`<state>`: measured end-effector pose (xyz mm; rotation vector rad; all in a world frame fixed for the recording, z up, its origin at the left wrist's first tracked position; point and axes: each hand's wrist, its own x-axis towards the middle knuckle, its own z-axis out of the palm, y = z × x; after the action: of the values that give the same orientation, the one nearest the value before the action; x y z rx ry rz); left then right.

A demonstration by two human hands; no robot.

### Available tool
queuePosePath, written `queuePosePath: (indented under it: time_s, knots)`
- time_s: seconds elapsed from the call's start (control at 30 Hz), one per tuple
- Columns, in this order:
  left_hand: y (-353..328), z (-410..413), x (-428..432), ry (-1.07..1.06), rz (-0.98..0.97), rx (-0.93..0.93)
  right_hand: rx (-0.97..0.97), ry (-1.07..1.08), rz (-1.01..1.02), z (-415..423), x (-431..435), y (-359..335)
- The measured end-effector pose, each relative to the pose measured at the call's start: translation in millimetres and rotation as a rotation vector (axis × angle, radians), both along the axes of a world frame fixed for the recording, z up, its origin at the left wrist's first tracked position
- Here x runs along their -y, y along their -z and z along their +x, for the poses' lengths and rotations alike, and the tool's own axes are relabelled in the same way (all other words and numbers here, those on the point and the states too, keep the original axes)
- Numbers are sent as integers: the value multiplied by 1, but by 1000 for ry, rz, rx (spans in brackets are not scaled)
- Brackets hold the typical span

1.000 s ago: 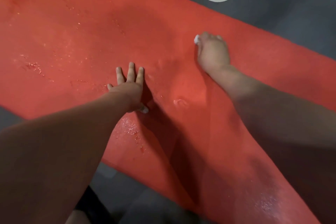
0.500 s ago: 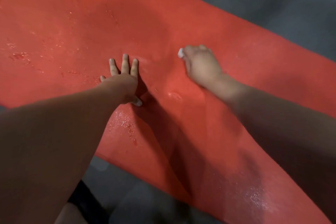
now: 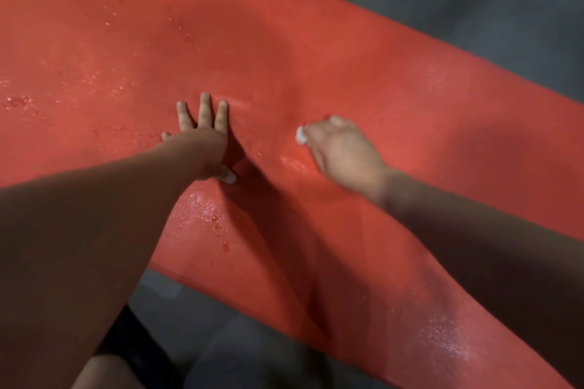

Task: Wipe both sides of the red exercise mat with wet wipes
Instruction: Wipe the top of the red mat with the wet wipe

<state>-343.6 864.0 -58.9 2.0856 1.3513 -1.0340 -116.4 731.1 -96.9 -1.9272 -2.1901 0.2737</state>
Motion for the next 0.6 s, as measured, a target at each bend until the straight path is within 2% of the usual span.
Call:
queuePosePath:
  time_s: [0.07,0.1,0.13,0.23,0.3,0.37,0.43,0.5,0.53,0.6]
  knots:
    - [0,0,0,-1,-1,-3,61,-182,-16,4,9,1]
    - [0,-1,1,-1,-1,-3,101,-146,4,12,6,2]
    - [0,-1,1,-2,-1,-2,127,-34,21,22,2,2]
    - [0,1,1,-2,0,-2,179,497,24,51,-11,-1]
    - [-1,1,1,-4,3,-9,160,606,46,36,-10,-3]
    - [-1,0,0,-3,4,-7,89,411,67,3,-2,-1]
    - [0,-2,-1,6,3,-7,15,42,12,-17,8,2]
    - [1,-3,0,7,6,-8,54,-163,15,-9,-2,2]
    - [1,-2,0,6,5,-6,101,-139,31,0,-13,3]
    - [1,-2,0,4,2,1,163,127,68,18,-36,1]
